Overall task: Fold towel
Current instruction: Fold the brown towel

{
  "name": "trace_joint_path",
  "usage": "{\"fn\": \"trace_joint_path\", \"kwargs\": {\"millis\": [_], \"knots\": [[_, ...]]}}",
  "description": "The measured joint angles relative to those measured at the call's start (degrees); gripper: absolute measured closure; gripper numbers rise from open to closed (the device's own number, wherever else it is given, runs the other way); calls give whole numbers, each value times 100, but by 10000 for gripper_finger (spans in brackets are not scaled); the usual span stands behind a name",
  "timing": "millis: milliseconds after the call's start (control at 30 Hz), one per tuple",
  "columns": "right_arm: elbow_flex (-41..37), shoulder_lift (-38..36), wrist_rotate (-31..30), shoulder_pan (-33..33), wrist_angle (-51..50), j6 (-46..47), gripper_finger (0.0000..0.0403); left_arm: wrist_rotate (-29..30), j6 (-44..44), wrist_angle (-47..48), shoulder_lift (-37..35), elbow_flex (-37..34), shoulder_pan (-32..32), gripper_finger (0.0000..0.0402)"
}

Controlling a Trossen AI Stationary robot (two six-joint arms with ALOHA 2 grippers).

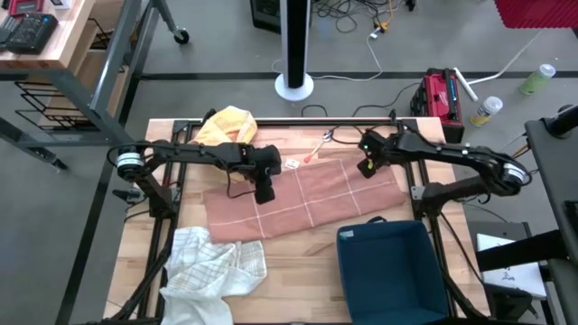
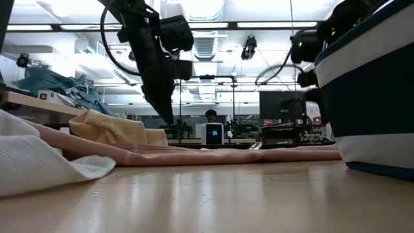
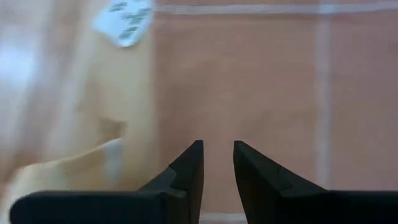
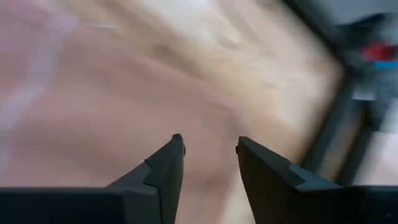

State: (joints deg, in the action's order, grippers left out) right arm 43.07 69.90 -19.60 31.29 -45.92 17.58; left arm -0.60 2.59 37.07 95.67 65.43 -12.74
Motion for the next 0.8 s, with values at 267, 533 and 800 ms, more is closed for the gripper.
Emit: {"fn": "trace_joint_path", "kwargs": {"millis": [267, 533, 800], "knots": [[-312, 178, 637, -106, 171, 197, 316, -521, 419, -933, -1, -708, 3, 325], [-492, 1075, 674, -116, 202, 129, 384, -567, 777, -1400, -1, -1338, 16, 323], [-392, 1375, 800, -135, 218, 74, 394, -193, 985, -175, -36, -1592, 5, 325]]}}
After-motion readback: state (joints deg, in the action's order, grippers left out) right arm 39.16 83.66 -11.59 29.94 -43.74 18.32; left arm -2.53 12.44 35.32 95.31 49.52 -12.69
